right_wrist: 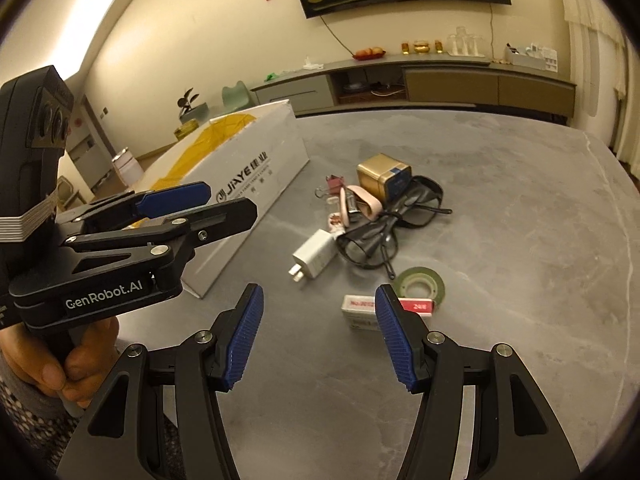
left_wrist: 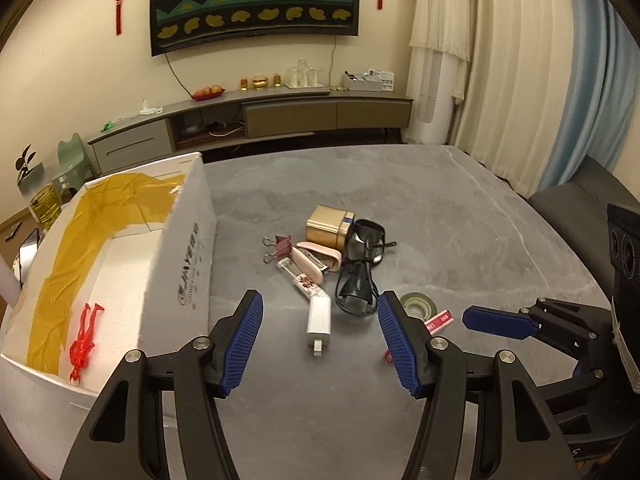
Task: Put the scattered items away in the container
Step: 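Move both tools back over the scattered items on the table, then grasp the white charger plug with the left tool while the right tool grasps the staples box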
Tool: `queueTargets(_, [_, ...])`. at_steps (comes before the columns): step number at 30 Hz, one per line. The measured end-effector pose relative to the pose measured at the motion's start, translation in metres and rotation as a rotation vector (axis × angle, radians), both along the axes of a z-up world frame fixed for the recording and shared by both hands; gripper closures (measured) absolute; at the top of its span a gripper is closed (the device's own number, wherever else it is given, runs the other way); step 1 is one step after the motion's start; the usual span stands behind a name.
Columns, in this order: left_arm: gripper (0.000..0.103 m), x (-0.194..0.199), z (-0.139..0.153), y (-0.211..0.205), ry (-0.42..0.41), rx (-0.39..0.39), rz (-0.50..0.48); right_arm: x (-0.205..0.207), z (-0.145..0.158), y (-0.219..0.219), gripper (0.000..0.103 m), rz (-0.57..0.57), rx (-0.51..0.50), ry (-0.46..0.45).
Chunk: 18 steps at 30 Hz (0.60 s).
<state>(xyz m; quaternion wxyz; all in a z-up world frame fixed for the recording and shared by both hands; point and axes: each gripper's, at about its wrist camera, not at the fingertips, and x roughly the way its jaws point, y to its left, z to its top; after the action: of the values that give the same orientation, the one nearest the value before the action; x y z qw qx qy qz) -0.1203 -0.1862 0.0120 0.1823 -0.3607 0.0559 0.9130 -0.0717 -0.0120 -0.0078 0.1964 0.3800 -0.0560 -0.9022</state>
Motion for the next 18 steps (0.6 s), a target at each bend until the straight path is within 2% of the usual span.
queueTargets(7, [0.042,-0.011,-0.025,0.013,-0.076,-0.029,-0.031,-0.008,-0.016,0.012,0.042,-0.013,-0.008,-0.024])
queueTargets(13, [0.042,-0.024,-0.041,0.013,-0.143,-0.008,-0.012,-0.020,-0.041,0.017,0.041,-0.030,-0.010,-0.060])
queueTargets(18, [0.042,-0.042,-0.060,0.009,-0.193,0.013,0.021,-0.032,-0.057,0.009,0.041,-0.047,0.027,-0.081])
